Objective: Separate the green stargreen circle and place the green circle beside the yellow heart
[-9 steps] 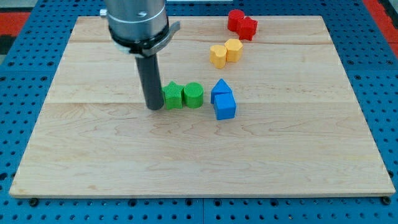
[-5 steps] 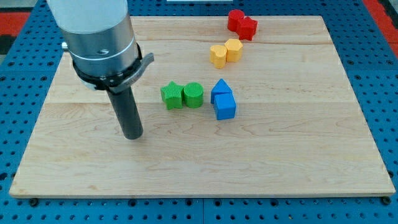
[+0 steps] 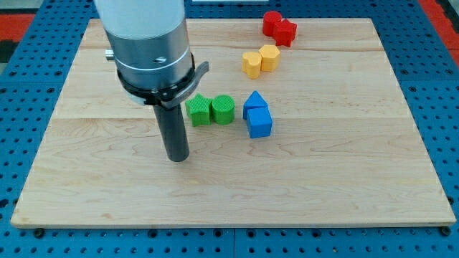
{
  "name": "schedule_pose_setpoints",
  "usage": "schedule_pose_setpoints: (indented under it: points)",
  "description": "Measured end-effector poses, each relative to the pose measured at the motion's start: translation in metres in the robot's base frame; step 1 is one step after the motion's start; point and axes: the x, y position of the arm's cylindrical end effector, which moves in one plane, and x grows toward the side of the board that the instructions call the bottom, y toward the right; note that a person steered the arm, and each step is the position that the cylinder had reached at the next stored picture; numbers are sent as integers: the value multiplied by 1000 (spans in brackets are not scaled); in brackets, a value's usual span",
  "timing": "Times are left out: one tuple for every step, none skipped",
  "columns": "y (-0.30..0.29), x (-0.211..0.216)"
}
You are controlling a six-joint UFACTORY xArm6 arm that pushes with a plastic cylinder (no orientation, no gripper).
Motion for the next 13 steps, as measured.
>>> schedule_pose_setpoints:
  points:
    - [17,0]
    - [36,0]
    - [56,0]
    - [74,0]
    - [95,0]
    - [103,0]
    - [126,0]
    - [86,-6]
    - [56,-20]
    - [53,-59]
    - [50,-70]
    - [41,-80]
    - [53,-84]
